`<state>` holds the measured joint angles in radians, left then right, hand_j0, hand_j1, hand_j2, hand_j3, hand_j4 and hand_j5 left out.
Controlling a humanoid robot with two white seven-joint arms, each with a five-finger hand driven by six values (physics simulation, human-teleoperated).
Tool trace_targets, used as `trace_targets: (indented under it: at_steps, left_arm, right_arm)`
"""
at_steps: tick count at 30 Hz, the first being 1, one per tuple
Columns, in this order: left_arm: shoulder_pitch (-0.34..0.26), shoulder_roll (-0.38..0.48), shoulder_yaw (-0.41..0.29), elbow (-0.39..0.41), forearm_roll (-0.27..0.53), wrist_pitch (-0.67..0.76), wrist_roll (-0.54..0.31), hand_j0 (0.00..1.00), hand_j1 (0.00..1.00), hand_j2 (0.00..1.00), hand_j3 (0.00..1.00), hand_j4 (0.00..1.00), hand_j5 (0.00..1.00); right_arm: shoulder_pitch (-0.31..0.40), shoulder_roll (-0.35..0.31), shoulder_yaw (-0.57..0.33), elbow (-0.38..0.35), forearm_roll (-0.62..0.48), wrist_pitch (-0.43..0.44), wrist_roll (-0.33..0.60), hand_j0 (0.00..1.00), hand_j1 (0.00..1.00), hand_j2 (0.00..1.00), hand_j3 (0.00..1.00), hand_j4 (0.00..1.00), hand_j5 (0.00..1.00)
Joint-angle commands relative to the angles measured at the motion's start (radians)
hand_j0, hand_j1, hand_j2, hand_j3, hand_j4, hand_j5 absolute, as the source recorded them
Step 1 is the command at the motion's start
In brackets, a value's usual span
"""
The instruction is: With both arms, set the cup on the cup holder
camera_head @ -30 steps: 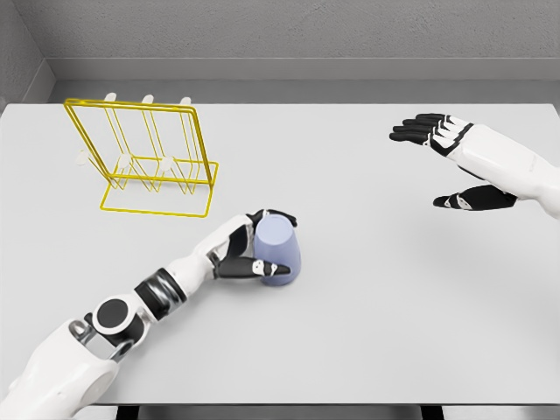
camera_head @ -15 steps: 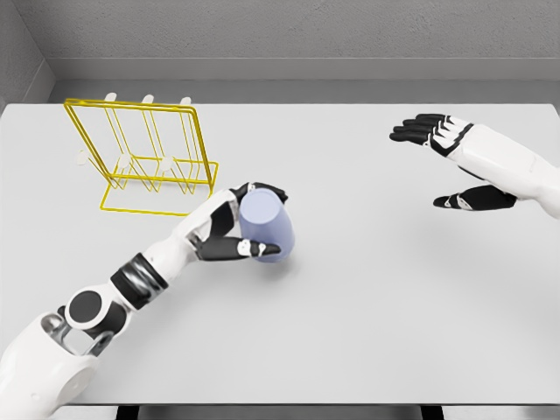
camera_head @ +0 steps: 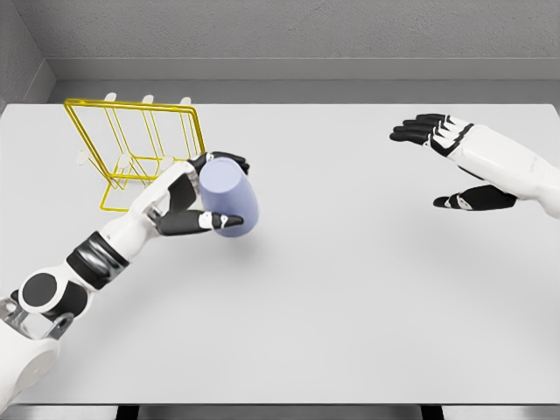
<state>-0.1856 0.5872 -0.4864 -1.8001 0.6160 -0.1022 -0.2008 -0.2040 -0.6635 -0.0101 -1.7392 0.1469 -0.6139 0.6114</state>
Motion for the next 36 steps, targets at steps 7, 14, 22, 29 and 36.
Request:
trace_targets:
  at_steps: [7,14,22,29,36]
  left_arm:
    - [-0.008,0.054,0.015,-0.001,0.033,-0.051,0.001,0.69,0.69,0.69,0.69,0.69,0.69]
    - [-0.023,0.069,0.028,-0.001,0.033,-0.096,0.001,0.69,0.69,0.69,0.69,0.69,0.69]
    - [-0.023,0.109,0.068,-0.001,0.07,-0.131,0.001,0.7,0.7,0.7,0.7,0.7,0.7]
    - [-0.018,0.129,0.083,-0.001,0.079,-0.131,0.001,0.71,0.71,0.71,0.71,0.71,0.71]
    - [-0.015,0.137,0.117,0.001,0.102,-0.122,0.003,0.71,0.71,0.71,0.71,0.71,0.71]
  right_arm:
    - [0.0,-0.001,-0.001,0.0,-0.007,0.003,-0.001,1.0,1.0,1.0,1.0,1.0,1.0]
    - [0.0,-0.001,-0.001,0.0,-0.007,0.003,-0.001,1.0,1.0,1.0,1.0,1.0,1.0]
    - [0.0,-0.001,-0.001,0.001,-0.007,0.003,-0.001,1.0,1.0,1.0,1.0,1.0,1.0]
    - [0.0,-0.001,-0.001,0.003,-0.007,0.003,-0.001,1.0,1.0,1.0,1.0,1.0,1.0]
    - [0.0,-0.001,-0.001,0.003,-0.007,0.003,-0.001,1.0,1.0,1.0,1.0,1.0,1.0]
